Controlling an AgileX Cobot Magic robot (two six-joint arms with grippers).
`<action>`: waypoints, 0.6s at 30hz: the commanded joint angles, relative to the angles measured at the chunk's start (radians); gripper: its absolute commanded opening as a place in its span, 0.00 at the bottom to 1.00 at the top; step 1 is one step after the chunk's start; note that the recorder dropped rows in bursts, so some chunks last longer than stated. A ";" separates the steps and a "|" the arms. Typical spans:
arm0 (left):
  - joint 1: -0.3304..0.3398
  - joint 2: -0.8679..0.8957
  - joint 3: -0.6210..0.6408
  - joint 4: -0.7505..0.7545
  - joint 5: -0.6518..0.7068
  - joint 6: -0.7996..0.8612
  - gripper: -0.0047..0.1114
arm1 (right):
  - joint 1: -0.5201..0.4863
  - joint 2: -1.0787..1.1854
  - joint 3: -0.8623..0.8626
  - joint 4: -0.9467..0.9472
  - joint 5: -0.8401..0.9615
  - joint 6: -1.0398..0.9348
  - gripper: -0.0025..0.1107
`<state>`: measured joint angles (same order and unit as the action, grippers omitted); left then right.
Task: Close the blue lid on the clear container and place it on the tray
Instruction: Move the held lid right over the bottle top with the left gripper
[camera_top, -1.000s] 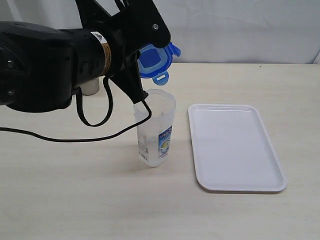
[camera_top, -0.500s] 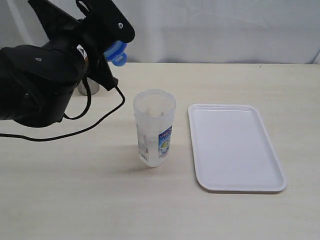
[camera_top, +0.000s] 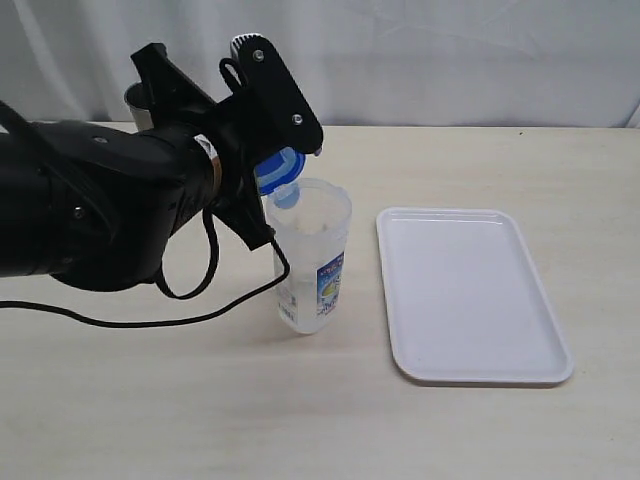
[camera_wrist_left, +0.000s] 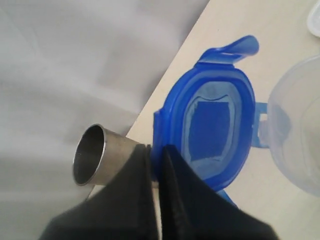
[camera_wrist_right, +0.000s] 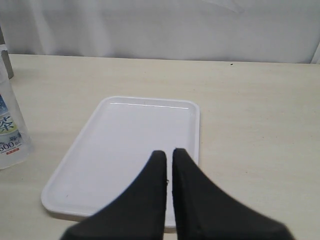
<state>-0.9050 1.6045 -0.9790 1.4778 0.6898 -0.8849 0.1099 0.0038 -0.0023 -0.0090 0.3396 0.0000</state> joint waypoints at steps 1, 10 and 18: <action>-0.004 0.000 0.001 -0.007 -0.036 0.000 0.04 | -0.005 -0.004 0.002 0.002 0.001 0.000 0.06; -0.004 0.000 -0.001 0.170 -0.031 -0.058 0.04 | -0.005 -0.004 0.002 0.002 0.001 0.000 0.06; -0.004 0.000 -0.001 0.240 -0.089 -0.086 0.04 | -0.005 -0.004 0.002 0.002 0.001 0.000 0.06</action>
<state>-0.9057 1.6045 -0.9790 1.6953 0.6351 -0.9529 0.1099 0.0038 -0.0023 -0.0090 0.3396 0.0000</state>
